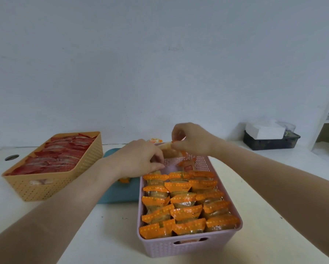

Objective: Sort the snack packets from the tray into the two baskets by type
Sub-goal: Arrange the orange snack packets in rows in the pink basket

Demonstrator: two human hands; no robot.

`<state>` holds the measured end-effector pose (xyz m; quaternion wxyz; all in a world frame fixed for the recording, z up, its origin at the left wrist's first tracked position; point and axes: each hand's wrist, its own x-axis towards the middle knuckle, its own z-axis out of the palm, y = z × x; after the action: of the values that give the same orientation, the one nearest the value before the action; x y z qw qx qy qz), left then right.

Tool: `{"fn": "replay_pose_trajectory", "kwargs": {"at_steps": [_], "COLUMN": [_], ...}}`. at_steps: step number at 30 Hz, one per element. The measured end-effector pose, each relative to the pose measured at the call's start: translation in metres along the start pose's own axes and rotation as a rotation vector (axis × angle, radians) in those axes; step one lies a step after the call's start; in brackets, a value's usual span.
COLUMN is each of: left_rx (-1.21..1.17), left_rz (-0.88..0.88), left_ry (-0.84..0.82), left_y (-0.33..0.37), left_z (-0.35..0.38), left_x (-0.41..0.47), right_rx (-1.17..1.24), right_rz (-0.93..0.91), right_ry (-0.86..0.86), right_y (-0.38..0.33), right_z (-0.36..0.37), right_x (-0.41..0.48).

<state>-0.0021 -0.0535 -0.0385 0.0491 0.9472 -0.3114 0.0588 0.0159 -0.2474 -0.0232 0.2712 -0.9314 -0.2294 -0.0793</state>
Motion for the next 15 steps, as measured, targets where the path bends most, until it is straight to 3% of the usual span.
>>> {"fn": "replay_pose_trajectory", "kwargs": {"at_steps": [6, 9, 12, 15], "left_rx": [-0.028, -0.046, -0.143, -0.376], "left_rz": [0.011, -0.024, -0.084, -0.120], "left_ry": [0.035, 0.069, 0.062, -0.048], "left_y": [0.009, 0.012, 0.014, 0.019], "left_z": [-0.002, 0.000, 0.004, 0.002], "left_x": [-0.002, 0.003, 0.012, 0.021], "right_rx": [-0.152, -0.119, -0.035, 0.037], "right_rz": [-0.023, -0.009, 0.037, 0.101], "right_ry": [-0.200, -0.309, -0.267, -0.261], "right_y": [-0.007, -0.006, -0.003, 0.002], "right_z": [-0.007, 0.010, 0.008, -0.001], "right_x": [-0.008, -0.011, -0.010, -0.010]}}
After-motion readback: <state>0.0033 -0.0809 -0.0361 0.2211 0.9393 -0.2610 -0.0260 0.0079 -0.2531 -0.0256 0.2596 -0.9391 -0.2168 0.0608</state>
